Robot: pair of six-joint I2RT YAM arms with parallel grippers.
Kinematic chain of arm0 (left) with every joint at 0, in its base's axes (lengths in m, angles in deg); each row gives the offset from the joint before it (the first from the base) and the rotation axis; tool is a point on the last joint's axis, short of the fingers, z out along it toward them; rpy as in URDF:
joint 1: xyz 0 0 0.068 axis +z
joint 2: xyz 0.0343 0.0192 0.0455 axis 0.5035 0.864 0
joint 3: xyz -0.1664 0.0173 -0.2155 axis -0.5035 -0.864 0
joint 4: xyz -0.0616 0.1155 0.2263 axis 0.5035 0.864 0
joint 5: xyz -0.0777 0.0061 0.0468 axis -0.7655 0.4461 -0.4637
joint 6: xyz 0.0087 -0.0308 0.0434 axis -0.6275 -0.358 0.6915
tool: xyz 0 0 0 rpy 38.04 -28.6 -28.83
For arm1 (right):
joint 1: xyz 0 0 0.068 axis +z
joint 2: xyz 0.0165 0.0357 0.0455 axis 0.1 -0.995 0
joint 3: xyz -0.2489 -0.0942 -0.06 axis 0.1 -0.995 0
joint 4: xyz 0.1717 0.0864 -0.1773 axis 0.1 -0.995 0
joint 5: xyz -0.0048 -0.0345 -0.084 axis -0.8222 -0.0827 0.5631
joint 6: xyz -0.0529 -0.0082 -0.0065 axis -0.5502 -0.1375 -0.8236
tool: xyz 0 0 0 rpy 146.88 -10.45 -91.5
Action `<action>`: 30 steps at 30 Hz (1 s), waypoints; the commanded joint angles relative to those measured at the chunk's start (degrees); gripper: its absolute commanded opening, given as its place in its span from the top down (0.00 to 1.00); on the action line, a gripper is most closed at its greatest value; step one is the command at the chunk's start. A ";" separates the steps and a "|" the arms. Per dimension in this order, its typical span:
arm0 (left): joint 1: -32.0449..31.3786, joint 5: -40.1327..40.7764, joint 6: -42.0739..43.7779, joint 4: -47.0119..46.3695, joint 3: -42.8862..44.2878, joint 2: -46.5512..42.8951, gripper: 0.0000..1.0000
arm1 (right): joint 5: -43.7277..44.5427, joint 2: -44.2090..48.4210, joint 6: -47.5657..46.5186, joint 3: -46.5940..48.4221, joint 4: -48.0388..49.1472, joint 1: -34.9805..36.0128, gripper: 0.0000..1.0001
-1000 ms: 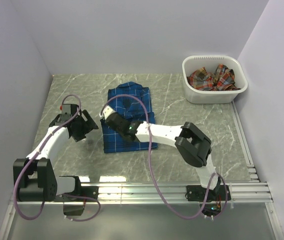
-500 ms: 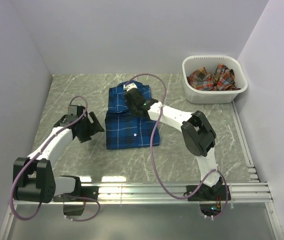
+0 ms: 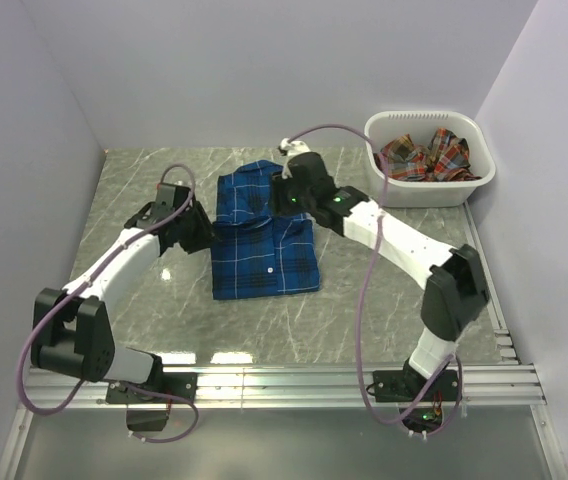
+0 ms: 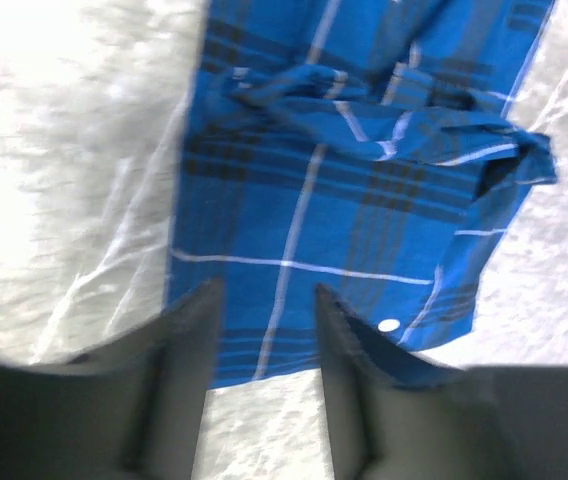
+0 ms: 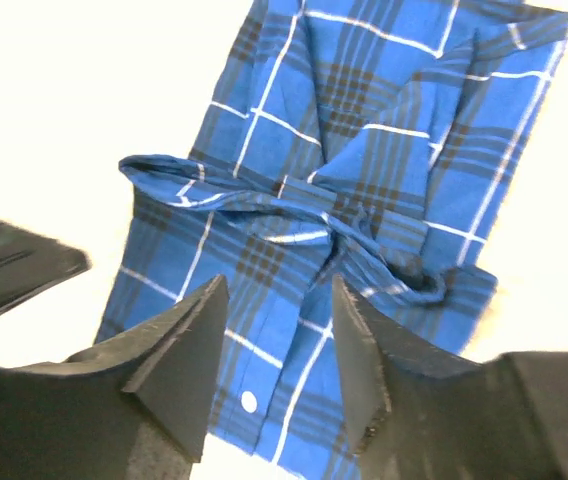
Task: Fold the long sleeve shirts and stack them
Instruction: Fold the shirt
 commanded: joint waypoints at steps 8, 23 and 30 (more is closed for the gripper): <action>-3.07 -0.38 -1.24 -3.68 7.31 12.59 0.71 | -6.62 2.32 3.61 -13.19 5.81 -4.71 0.67; -3.07 2.35 -0.36 -0.43 28.40 33.77 0.73 | -11.28 -12.89 5.71 -5.37 11.44 -9.02 0.73; -3.07 3.14 0.43 -0.08 32.27 39.05 0.72 | -11.20 -14.48 6.42 -2.31 11.28 -10.43 0.72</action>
